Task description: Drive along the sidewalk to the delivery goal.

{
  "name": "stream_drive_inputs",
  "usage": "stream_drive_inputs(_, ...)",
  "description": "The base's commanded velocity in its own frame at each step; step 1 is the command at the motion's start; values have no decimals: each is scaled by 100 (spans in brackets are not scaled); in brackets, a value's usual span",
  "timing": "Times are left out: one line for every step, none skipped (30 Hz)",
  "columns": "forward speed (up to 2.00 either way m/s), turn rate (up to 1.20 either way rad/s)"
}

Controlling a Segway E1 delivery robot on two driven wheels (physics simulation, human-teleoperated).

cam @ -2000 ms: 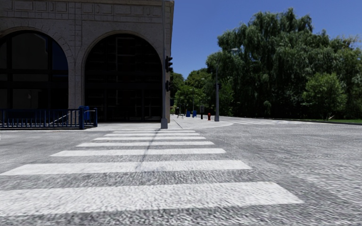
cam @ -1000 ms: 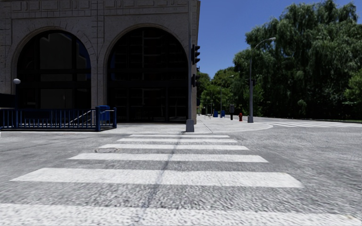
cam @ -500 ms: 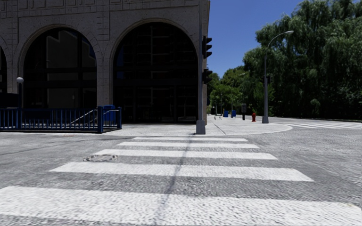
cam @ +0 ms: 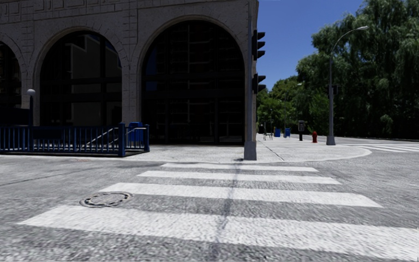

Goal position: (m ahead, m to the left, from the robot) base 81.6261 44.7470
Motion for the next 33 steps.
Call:
stream_drive_inputs(154,13)
stream_drive_inputs(154,1)
stream_drive_inputs(155,0)
stream_drive_inputs(155,0)
stream_drive_inputs(157,0)
stream_drive_inputs(161,0)
stream_drive_inputs(165,0)
stream_drive_inputs(169,0)
stream_drive_inputs(169,0)
stream_drive_inputs(172,0)
stream_drive_inputs(173,0)
stream_drive_inputs(174,0)
stream_drive_inputs(177,0)
stream_drive_inputs(179,0)
stream_drive_inputs(179,0)
stream_drive_inputs(181,0)
stream_drive_inputs(185,0)
stream_drive_inputs(187,0)
stream_drive_inputs(188,0)
stream_drive_inputs(188,0)
stream_drive_inputs(188,0)
stream_drive_inputs(188,0)
stream_drive_inputs(188,0)
stream_drive_inputs(188,0)
stream_drive_inputs(188,0)
stream_drive_inputs(188,0)
stream_drive_inputs(188,0)
stream_drive_inputs(188,0)
stream_drive_inputs(188,0)
stream_drive_inputs(188,0)
stream_drive_inputs(188,0)
stream_drive_inputs(188,0)
stream_drive_inputs(188,0)
